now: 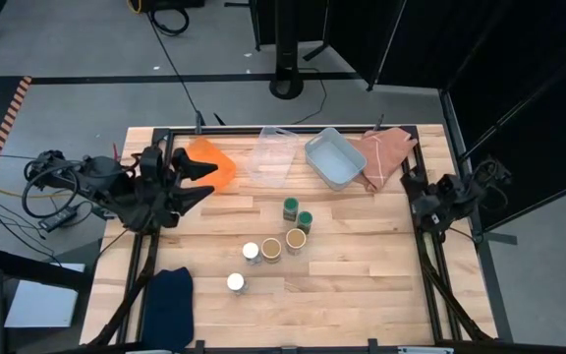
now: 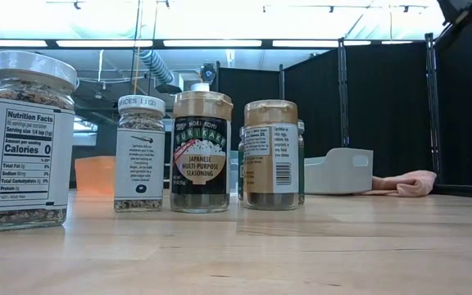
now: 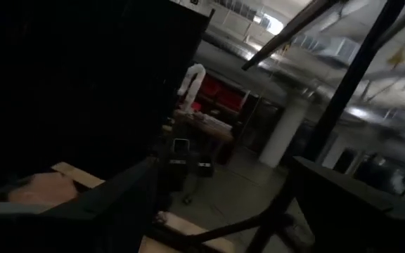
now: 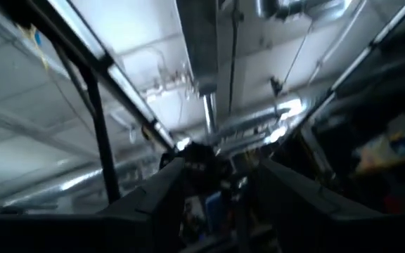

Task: Sort spices by type
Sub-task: Put the top white seasoning bottle into the transparent bin

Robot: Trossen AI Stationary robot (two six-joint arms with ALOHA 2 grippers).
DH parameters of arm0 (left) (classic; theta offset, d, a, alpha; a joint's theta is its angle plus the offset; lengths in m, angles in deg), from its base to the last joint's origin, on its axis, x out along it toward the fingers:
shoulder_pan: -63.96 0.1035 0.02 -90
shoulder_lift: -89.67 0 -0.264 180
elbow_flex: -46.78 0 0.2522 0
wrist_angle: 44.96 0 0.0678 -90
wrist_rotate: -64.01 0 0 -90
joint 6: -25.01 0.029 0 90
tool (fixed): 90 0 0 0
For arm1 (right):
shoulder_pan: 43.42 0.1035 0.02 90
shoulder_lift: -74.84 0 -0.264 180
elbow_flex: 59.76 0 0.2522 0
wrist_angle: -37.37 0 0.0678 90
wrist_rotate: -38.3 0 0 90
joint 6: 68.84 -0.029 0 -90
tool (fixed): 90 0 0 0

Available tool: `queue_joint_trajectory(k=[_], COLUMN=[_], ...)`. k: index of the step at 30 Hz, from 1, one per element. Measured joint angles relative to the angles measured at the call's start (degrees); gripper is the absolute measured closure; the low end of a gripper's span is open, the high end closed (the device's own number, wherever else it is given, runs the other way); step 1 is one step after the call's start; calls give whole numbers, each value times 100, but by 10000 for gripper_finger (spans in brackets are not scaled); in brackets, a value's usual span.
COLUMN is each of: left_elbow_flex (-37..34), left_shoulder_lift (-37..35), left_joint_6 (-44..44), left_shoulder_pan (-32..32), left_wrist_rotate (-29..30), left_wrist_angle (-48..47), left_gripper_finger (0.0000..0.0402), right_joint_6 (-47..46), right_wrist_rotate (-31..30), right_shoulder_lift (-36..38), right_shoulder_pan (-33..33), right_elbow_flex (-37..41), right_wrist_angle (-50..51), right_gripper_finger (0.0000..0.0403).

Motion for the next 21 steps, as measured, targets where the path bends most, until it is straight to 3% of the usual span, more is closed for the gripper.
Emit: queue_joint_trajectory(k=[3,7,9,11,16,21], left_elbow_flex=[141,881,1456,2154,3707,3866], left_shoulder_lift=[116,684,1048,1391,2113,2464], left_joint_6=[-245,-34,247,303,-1005,-2144], left_shoulder_pan=[-37,-300,-355,-358,-356,-441], left_wrist_rotate=[-390,-679,-710,-554,-57,-87], left_wrist_angle=[47,-131,-680,-1874,-5234,-6314], left_gripper_finger=[74,74,74,74,74,74], right_joint_6=[62,362,598,782,440,-768], right_wrist_rotate=[135,704,929,1034,606,182], right_shoulder_lift=[2,2,2,0,-10,-405], right_shoulder_pan=[0,11,11,11,11,11], right_elbow_flex=[-94,-446,-652,-896,-1839,-3060], right_wrist_angle=[-271,-188,-5,412,2891,5811], right_gripper_finger=[213,213,213,213,213,213])
